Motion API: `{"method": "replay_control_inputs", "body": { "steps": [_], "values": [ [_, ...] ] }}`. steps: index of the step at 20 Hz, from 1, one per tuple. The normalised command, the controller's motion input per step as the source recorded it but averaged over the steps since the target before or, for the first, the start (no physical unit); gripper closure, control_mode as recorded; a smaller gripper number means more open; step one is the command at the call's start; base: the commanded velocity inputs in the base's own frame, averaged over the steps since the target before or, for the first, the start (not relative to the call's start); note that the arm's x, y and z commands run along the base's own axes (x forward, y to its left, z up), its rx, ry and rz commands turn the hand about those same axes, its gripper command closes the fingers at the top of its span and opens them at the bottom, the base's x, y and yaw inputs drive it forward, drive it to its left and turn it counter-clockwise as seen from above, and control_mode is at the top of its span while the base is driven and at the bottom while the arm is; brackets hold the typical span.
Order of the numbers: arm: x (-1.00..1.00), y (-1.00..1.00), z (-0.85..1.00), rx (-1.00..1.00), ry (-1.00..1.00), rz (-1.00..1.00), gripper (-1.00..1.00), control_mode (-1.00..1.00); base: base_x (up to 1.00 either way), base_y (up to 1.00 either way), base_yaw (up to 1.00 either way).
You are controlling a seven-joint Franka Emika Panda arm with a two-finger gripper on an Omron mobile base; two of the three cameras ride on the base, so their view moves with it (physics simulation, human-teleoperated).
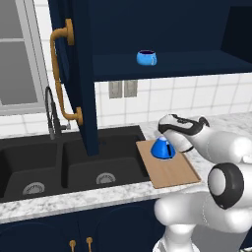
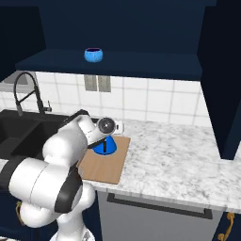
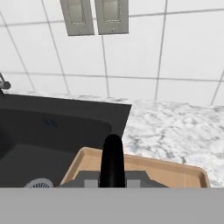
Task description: Pick the kettle from the counter and place it on the tray. Then pick the mug from the cabinet and place it on the tray. Then close the cabinet doors.
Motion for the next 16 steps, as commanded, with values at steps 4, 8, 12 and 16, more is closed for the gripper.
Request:
{"method": "replay_control_inputs", "body": {
  "steps": [4,8,12,16],
  "values": [
    [0.04,0.02,-0.2,0.0,-0.08,0.0,1.0,-1.0,0.0,0.0,0.0],
    [0.03,0.0,-0.2,0.0,-0.03,0.0,1.0,-1.0,0.0,0.0,0.0],
    [0.12,0.0,-0.17,0.0,0.0,0.0,1.0,-1.0,0.0,0.0,0.0],
    [-0.01,0.0,-0.04,0.0,0.01,0.0,-1.0,-1.0,0.0,0.0,0.0]
  ]
}}
